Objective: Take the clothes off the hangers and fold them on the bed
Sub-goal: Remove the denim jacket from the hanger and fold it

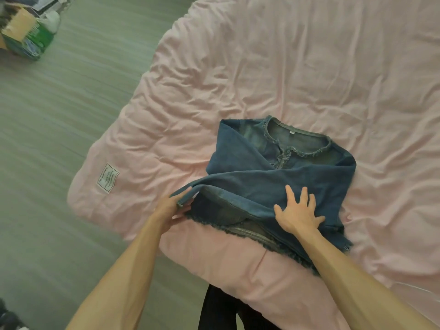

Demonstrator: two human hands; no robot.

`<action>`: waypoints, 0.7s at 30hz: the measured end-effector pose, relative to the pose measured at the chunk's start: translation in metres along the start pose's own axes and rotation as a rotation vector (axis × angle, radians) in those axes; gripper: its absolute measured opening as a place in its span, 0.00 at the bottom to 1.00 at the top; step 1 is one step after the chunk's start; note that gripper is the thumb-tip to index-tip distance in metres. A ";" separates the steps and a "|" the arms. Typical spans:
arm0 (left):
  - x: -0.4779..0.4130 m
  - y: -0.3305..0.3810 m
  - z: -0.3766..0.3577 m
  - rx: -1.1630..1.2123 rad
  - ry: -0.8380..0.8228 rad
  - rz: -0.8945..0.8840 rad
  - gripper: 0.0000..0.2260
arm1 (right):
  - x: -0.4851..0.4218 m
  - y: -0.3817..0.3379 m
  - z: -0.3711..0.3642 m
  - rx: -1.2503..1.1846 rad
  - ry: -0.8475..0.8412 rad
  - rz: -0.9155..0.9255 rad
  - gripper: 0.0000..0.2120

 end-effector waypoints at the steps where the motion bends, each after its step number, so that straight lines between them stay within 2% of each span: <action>1: 0.002 -0.001 0.000 -0.001 -0.030 0.018 0.10 | 0.002 0.000 -0.002 0.000 0.023 -0.004 0.34; 3: 0.001 -0.001 0.001 0.017 -0.031 0.004 0.05 | 0.007 -0.004 -0.004 0.016 0.113 0.030 0.35; 4: 0.001 0.001 0.002 0.036 -0.023 -0.013 0.06 | 0.010 -0.010 -0.005 0.027 0.173 0.088 0.37; 7: 0.000 0.010 0.002 0.045 0.041 -0.067 0.11 | 0.021 -0.031 -0.017 0.175 0.278 0.368 0.43; 8: 0.000 0.013 0.003 0.012 0.068 -0.084 0.11 | 0.024 -0.034 -0.023 0.227 0.293 0.433 0.40; 9: 0.000 0.015 0.002 -0.031 0.087 -0.099 0.12 | 0.025 -0.035 -0.028 0.249 0.314 0.473 0.33; 11: 0.000 0.016 0.002 -0.104 0.144 -0.122 0.12 | 0.027 -0.029 -0.025 0.183 0.424 0.476 0.16; 12: 0.001 0.017 0.004 -0.139 0.202 -0.143 0.12 | 0.029 -0.026 -0.022 0.139 0.480 0.459 0.14; 16: 0.006 0.019 0.012 -0.230 0.500 -0.210 0.17 | 0.037 -0.014 -0.019 0.094 0.566 0.489 0.15; 18: -0.001 0.016 0.017 -0.227 0.532 -0.179 0.22 | 0.036 -0.005 -0.021 0.102 0.536 0.458 0.14; 21: -0.007 0.011 0.018 -0.400 0.611 -0.103 0.26 | 0.035 0.016 -0.029 0.122 0.437 0.326 0.20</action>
Point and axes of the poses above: each hand's wrist, its own x-axis away from the middle knuckle, its own z-axis out of the back of the hand, y = z × x, the point moved 5 cm from there along -x, towards the middle knuckle, and after that the axes turned 11 degrees about z, right-handed, at the moved point
